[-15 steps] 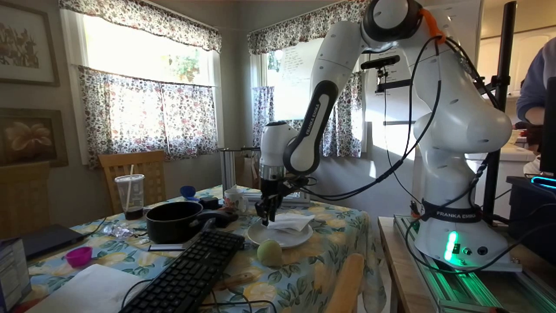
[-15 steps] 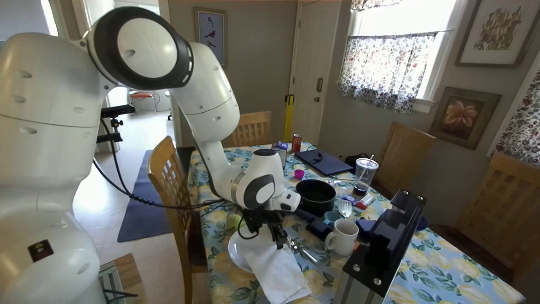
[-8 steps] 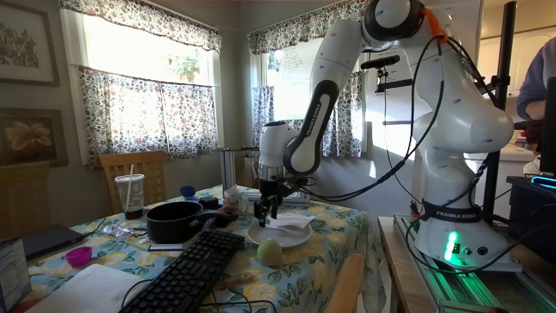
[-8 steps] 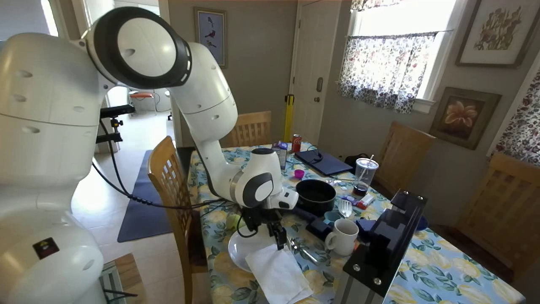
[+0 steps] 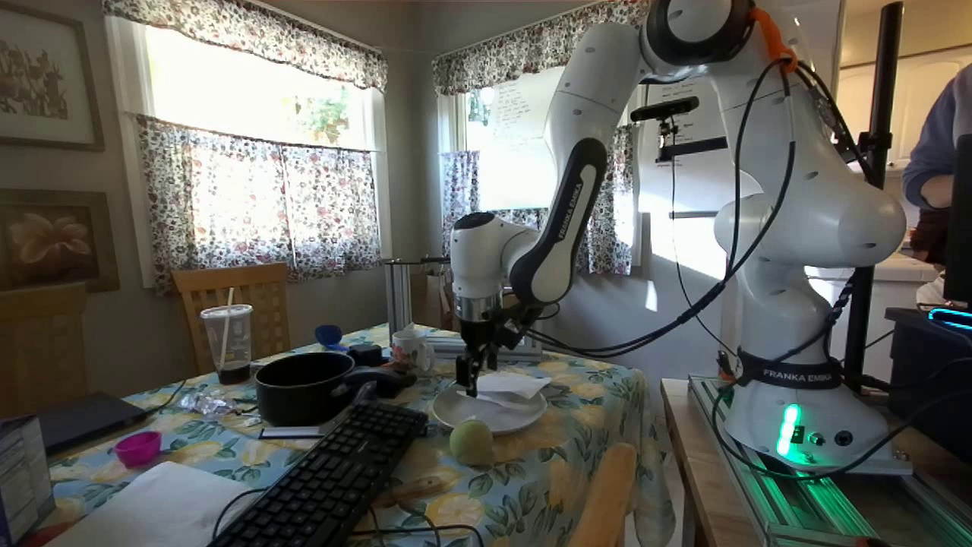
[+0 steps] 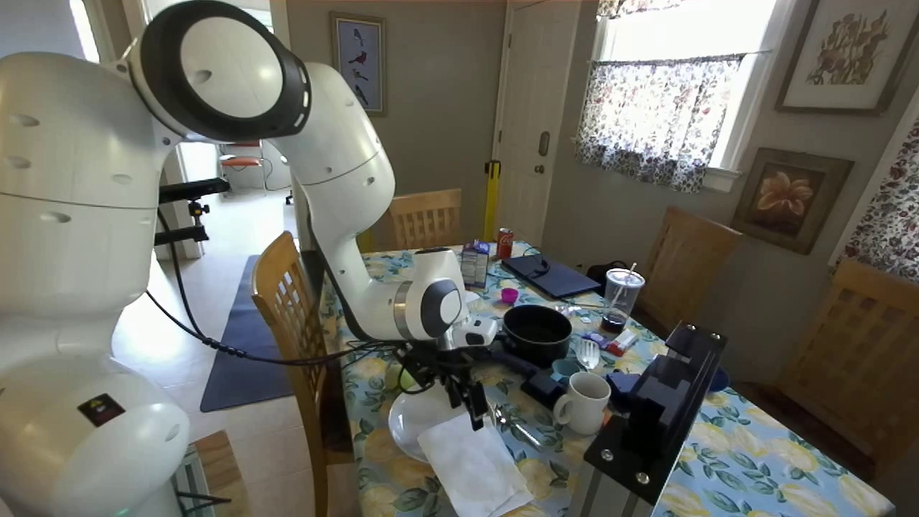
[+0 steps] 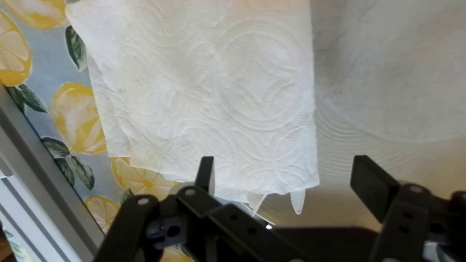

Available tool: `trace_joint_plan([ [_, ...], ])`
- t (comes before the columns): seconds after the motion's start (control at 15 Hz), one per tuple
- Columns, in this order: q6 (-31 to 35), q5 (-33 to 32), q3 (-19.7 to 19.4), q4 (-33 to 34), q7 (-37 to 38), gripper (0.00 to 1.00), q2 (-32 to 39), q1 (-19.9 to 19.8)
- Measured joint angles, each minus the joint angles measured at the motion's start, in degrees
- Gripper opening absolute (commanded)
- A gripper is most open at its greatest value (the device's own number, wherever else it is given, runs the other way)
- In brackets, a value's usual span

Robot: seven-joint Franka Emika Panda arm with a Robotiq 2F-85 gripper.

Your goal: Use the paper towel to wipe the keyboard

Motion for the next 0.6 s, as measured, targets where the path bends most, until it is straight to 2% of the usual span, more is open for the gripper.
trace_joint_plan([
  [0.13, -1.68, -3.64, 0.31, 0.05, 2.81, 0.91, -0.23, -0.19],
  [0.33, -2.59, -7.57, 1.75, 0.10, 5.78, 0.81, -0.24, -1.69],
  [0.47, -2.60, -9.88, 2.88, 0.16, 7.24, 0.83, -0.24, -3.21],
  [0.6, -2.60, -11.56, 4.00, 0.27, 8.26, 0.77, -0.23, -4.79],
])
